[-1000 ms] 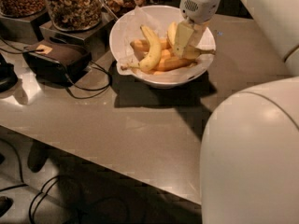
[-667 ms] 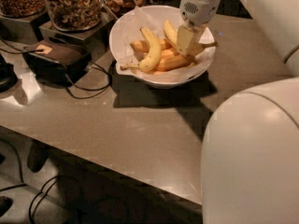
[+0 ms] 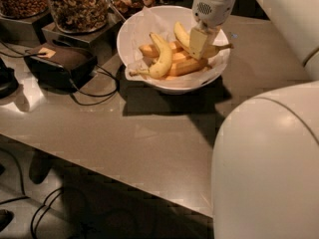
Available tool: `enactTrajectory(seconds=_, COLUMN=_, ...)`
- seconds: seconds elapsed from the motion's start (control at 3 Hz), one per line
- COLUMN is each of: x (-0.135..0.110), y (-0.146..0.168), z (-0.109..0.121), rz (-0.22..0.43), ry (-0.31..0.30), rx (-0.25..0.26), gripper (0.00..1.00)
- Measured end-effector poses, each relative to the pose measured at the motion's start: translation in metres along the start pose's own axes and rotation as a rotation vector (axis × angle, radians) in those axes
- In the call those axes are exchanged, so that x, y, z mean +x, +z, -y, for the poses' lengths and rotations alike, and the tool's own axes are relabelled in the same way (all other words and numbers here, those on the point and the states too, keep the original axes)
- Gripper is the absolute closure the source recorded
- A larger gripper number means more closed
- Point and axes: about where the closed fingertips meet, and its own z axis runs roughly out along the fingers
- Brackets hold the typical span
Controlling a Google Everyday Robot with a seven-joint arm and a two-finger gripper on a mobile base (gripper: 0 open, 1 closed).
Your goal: Pick banana from white bowl
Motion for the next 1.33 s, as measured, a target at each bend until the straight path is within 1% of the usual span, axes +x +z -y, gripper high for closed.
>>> enactTrajectory(seconds=0.33, x=-0.007, y=-0.002, z=0.004, rz=0.042, ry=-0.009, rx=0.021, gripper=1.00)
enactTrajectory(seconds=0.67, x=0.004, y=-0.026, z=-0.001, rz=0.116, ry=-0.079, rx=0.013, gripper=1.00)
enactTrajectory(seconds=1.0, x=0.006, y=-0.037, z=-0.002, rz=0.170, ry=-0.137, rx=0.006, gripper=1.00)
enactTrajectory(seconds=1.33, x=0.004, y=-0.038, z=-0.001, rz=0.178, ry=-0.143, rx=0.014, gripper=1.00)
